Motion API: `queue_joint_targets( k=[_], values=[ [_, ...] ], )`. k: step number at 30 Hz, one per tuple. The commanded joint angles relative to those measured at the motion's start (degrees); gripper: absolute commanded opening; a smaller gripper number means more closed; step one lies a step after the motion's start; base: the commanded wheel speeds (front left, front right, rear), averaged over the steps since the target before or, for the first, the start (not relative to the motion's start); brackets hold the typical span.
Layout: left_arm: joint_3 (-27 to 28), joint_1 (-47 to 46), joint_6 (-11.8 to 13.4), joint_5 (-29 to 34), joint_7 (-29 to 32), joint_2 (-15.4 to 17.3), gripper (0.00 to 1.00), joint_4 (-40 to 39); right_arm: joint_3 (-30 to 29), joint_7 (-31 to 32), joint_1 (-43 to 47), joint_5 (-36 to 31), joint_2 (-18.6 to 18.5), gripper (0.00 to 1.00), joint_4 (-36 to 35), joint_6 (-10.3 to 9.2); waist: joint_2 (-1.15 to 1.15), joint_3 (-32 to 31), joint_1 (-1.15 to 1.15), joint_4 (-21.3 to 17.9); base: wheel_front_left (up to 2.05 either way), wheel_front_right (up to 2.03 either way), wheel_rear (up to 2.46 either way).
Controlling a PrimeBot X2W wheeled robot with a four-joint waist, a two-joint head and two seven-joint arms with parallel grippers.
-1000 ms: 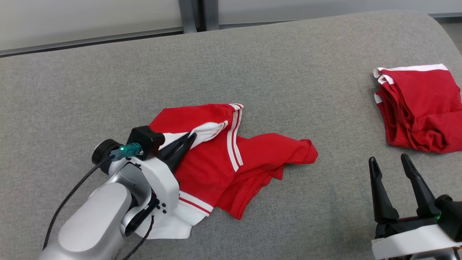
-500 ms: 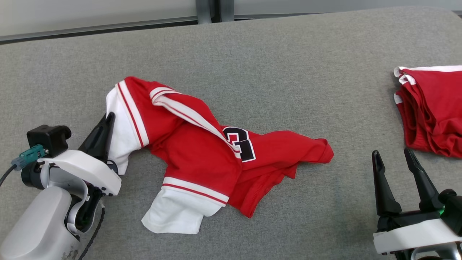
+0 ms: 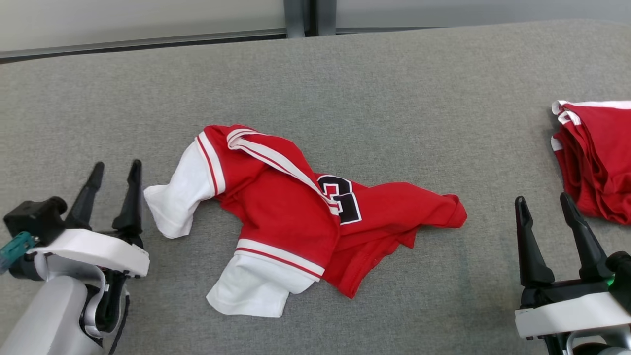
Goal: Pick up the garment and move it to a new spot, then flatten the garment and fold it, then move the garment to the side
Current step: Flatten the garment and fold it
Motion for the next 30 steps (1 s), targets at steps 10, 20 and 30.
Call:
queue_joint_targets(
  k=[10, 20, 30],
  values=[
    [12.4, 10.1, 3.3, 13.4, -0.4, -2.4, 1.00, -16.8, -0.7, 1.9, 0.4, -1.3, -0.1, 1.00, -0.5, -0.02, 0.00, -4.3, 0.00, 2.2, 0.00, 0.00, 0.00],
    [13.1, 20.8, 4.0, 17.3, -0.5, -3.7, 1.00, -21.4, -1.3, 3.4, 4.1, -1.1, -0.1, 1.00, -1.0, -0.02, 0.00, -9.5, 0.00, 2.5, 0.00, 0.00, 0.00],
    [12.8, 21.6, 3.6, 17.3, -0.5, -3.4, 1.00, -20.3, -1.6, 4.6, 4.7, -1.6, -0.1, 1.00, -2.6, -0.02, 0.00, -9.6, 0.00, 2.9, 0.00, 0.00, 0.00]
  ],
)
